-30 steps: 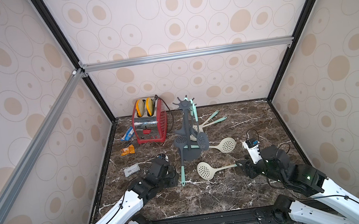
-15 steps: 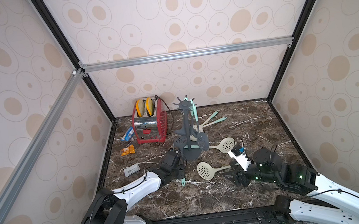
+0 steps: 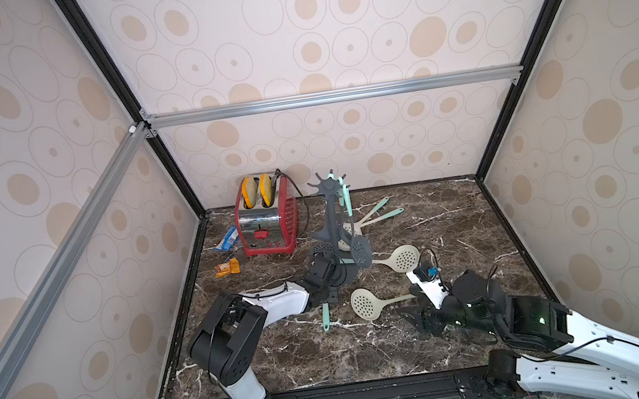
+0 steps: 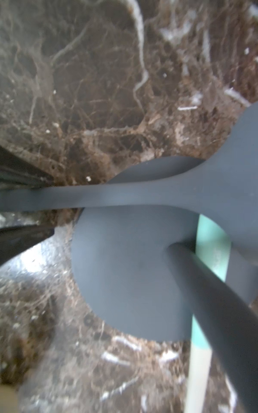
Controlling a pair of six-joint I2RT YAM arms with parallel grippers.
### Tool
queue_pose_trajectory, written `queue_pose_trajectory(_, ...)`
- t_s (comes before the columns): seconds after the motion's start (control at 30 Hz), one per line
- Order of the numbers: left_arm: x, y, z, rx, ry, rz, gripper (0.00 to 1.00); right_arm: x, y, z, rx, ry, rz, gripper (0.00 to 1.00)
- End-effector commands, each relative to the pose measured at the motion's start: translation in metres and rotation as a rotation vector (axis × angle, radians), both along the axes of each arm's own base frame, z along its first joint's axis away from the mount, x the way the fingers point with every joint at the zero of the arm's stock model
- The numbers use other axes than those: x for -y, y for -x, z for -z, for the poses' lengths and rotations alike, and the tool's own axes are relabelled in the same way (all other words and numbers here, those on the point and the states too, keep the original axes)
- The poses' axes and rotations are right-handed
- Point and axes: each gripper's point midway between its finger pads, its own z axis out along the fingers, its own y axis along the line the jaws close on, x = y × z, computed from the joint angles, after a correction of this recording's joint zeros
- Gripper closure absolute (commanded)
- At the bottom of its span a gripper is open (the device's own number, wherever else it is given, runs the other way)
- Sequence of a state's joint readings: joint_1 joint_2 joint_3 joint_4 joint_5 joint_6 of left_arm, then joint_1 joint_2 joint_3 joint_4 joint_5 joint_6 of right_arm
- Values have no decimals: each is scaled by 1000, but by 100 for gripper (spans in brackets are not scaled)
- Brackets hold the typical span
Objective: Hang the skimmer on the kitchen utensil rack
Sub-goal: Pick up the skimmer from the center of the board.
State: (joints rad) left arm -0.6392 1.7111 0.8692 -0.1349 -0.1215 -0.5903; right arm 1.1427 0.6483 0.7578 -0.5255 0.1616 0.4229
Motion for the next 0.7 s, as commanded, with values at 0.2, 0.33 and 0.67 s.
queue_pose_trajectory(0.2, -33, 16, -8, -12, -73, -100, 100, 25, -4, 5, 4, 6, 99, 34)
queue_pose_trajectory(0.33, -46, 36, -29, 4, -37, -112, 100, 34, -8, 1, 17, 16, 135, 35)
queue_pose_trajectory(0.67, -100, 119, -96, 53, 100, -178, 100, 42, -14, -20, 131, 45, 135, 31)
